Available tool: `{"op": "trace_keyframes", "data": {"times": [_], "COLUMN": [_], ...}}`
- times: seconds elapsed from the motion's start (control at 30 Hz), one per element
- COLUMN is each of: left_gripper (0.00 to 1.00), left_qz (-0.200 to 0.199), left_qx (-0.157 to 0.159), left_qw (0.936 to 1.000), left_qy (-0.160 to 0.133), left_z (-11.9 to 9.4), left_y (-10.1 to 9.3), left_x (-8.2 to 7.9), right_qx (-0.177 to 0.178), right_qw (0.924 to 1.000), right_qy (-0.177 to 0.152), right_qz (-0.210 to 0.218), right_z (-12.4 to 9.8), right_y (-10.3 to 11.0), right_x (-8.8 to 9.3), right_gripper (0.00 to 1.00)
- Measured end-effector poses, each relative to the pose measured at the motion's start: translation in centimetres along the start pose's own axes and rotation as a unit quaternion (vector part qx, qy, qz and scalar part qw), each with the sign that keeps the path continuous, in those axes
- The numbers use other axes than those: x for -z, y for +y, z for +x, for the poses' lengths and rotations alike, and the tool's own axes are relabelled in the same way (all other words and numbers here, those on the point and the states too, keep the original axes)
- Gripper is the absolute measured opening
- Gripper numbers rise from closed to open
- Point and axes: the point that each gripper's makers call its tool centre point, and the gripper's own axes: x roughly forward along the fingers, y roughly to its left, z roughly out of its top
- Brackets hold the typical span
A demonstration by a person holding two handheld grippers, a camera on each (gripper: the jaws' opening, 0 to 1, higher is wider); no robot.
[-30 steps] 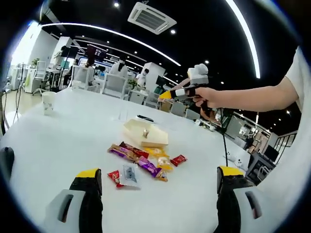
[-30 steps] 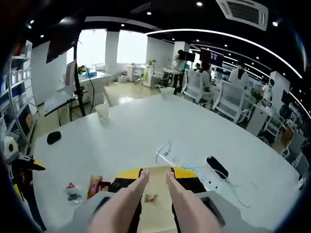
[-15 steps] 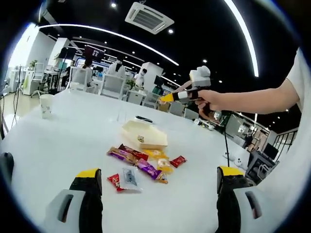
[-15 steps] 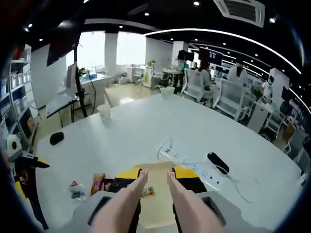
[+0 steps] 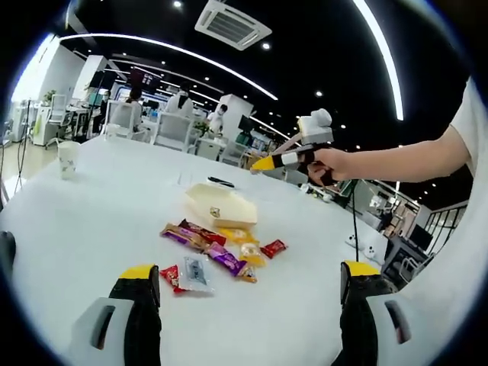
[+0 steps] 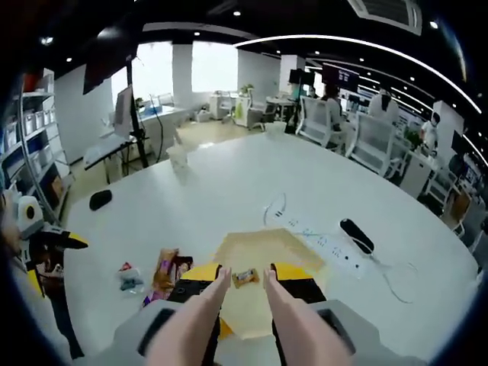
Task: Place the target food into the container with the food tongs after gripping and lifting it, then release it inside without dropping or visibly crushing the food.
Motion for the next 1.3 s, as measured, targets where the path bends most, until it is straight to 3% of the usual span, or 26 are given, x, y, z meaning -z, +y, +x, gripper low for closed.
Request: {"op": "trace_keyframes", "data": {"times": [0.9, 1.1, 1.3], "left_gripper": [0.99, 0.99, 0.99], "left_qz": [0.005, 0.005, 0.01], "left_qx": [0.013, 0.019, 0.028], "left_qw": [0.9998, 0.9997, 0.9994], "left_qy": [0.014, 0.016, 0.02], "left_z": [0.6, 1.2, 1.6], "left_y": [-0.3, -0.8, -1.3], "left_x": [0.5, 0.5, 0.4], "right_qx": [-0.028, -0.028, -0.019], "right_qw": [0.9993, 0.9996, 0.9998], "right_qy": [0.013, -0.007, -0.006], "right_qz": [-0.021, -0.007, 0.009], "right_z": [-1.9, -3.1, -3.3], "right_y": [1.2, 1.0, 0.4], "right_x": [2.7, 3.3, 4.6], "right_gripper": [0.25, 0.25, 0.25]}}
